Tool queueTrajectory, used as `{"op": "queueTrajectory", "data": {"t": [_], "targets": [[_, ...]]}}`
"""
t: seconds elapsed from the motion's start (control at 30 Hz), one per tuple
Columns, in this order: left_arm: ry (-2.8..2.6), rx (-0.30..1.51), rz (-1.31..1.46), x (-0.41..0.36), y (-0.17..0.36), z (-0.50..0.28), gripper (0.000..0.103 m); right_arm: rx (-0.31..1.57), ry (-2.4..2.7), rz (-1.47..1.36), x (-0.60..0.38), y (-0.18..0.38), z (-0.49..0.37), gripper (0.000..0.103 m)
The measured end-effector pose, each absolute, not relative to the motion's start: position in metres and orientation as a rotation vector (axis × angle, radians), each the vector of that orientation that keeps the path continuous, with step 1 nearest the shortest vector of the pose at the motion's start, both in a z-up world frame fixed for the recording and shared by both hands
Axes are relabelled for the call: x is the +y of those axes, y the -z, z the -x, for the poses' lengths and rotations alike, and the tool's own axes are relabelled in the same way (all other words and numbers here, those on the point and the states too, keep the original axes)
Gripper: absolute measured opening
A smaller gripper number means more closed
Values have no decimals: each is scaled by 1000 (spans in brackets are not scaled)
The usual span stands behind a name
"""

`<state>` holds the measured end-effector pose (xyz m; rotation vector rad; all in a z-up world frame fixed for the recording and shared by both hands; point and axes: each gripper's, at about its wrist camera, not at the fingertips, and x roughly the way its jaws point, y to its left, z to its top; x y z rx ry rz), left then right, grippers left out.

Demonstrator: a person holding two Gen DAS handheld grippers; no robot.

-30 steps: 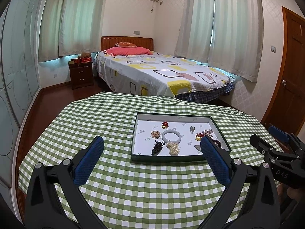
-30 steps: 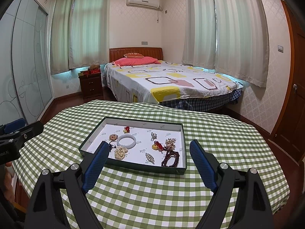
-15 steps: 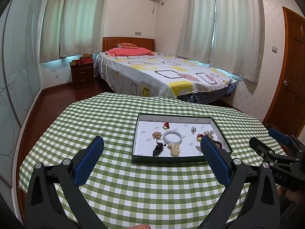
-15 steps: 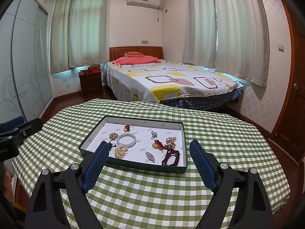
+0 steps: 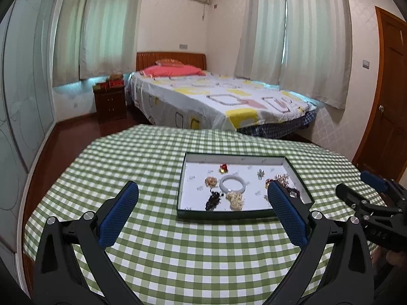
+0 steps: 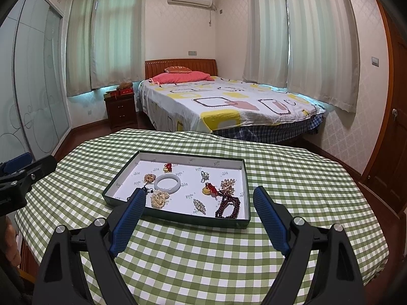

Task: Organize jewelry

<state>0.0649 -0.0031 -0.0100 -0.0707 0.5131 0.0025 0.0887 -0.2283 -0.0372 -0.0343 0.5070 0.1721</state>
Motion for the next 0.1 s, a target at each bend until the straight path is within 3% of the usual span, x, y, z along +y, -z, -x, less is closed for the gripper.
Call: {"op": "queueTrajectory", "data": {"t": [0.1], "targets": [[-18, 561, 88, 6, 24, -79, 99, 521, -166, 33, -230, 43, -95, 84]]}}
